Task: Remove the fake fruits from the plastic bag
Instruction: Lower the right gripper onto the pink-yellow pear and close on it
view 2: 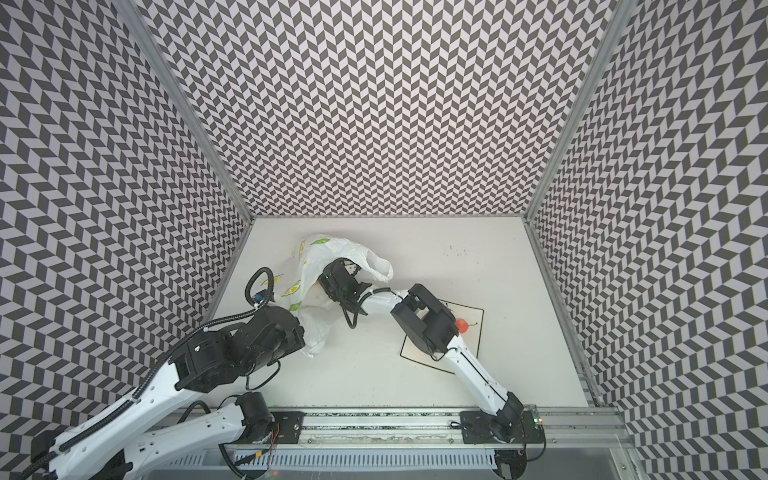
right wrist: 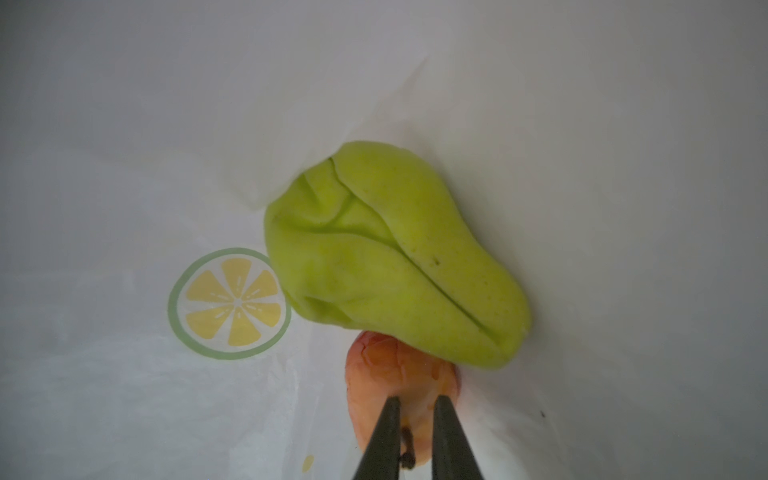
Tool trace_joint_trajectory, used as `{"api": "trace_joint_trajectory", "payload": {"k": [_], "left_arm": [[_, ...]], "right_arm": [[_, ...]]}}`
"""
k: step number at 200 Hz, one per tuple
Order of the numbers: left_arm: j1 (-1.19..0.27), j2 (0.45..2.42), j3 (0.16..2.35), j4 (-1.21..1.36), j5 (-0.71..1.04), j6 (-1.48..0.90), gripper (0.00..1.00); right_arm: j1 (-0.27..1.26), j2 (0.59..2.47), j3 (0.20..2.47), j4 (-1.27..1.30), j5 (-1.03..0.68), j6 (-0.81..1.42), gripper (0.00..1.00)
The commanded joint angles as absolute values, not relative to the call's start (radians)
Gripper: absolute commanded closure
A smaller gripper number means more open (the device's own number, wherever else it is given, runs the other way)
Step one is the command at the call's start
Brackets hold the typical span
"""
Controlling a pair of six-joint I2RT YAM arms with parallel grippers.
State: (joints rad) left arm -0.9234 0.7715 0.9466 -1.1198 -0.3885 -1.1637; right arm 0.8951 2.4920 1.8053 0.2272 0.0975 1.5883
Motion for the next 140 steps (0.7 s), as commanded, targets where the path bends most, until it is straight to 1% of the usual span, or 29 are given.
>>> {"api": "trace_joint_trajectory", "payload": {"k": [1, 38, 61, 97, 140], "left_arm": [[-0.926, 0.769, 0.972, -1.136, -0.420, -1.159, 1.00], [-0.927, 0.768, 0.973, -1.137, -0.421, -1.158, 1.00], [-0.927, 0.766, 0.971, -1.134, -0.421, -1.157, 1.00], [-0.927, 0.760, 0.959, -1.128, -0.422, -1.159, 1.00], [-0.927, 0.756, 0.942, -1.112, -0.421, -1.160, 1.00]], "right_arm": [[0.894, 2.479, 1.788, 0.273, 0.100, 1.614, 0.89], [0.894, 2.459, 1.778, 0.290, 0.103, 1.606, 0.97], [0.894, 2.432, 1.766, 0.297, 0.109, 1.581, 0.99], [0.897, 2.371, 1.699, 0.346, 0.108, 1.556, 1.00], [0.900, 2.250, 1.534, 0.451, 0.109, 1.512, 1.00]]}}
